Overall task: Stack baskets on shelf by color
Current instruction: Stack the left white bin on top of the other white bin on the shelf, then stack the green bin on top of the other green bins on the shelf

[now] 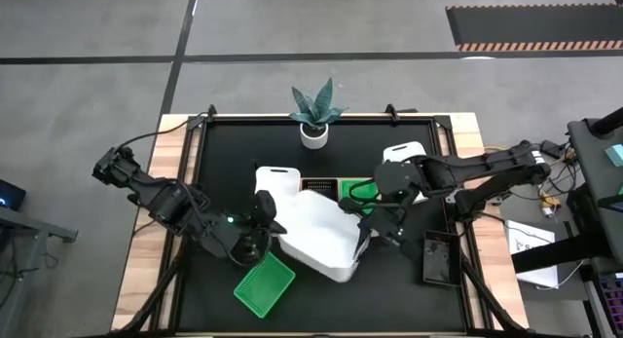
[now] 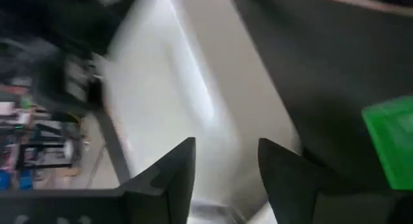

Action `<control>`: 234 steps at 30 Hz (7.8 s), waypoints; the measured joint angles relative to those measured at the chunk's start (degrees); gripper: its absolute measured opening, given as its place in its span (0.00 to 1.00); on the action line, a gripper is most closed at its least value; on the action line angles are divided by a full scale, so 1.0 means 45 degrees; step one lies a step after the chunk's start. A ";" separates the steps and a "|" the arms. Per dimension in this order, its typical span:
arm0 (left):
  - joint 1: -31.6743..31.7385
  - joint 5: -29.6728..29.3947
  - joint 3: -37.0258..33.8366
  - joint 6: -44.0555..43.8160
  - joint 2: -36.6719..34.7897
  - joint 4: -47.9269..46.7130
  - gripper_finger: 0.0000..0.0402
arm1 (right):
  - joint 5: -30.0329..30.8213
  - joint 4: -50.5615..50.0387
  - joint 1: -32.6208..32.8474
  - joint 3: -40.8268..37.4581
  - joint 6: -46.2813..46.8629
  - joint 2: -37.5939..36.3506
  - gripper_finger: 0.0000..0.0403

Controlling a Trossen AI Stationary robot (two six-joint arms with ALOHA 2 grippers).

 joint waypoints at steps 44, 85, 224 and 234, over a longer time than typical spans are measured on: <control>-0.0767 -1.2054 -0.6695 -1.8309 -0.3062 -0.4759 0.59 | 1.2303 -0.1419 0.0615 0.5257 0.4028 0.6188 0.03; -0.0768 -1.2195 -0.8302 -1.9159 -0.4333 -0.4541 0.59 | 1.1383 -0.0486 -0.0068 0.7144 0.4520 0.9052 0.03; -0.3002 0.5769 -0.3985 -1.5838 0.4426 0.0392 0.59 | 1.1291 -0.2550 0.4979 -0.4847 0.6743 -0.2212 0.41; -0.3357 0.5995 -0.4163 -1.5460 0.5301 0.0621 0.58 | 1.1296 -0.2562 0.4979 -0.4847 0.6855 -0.2217 0.41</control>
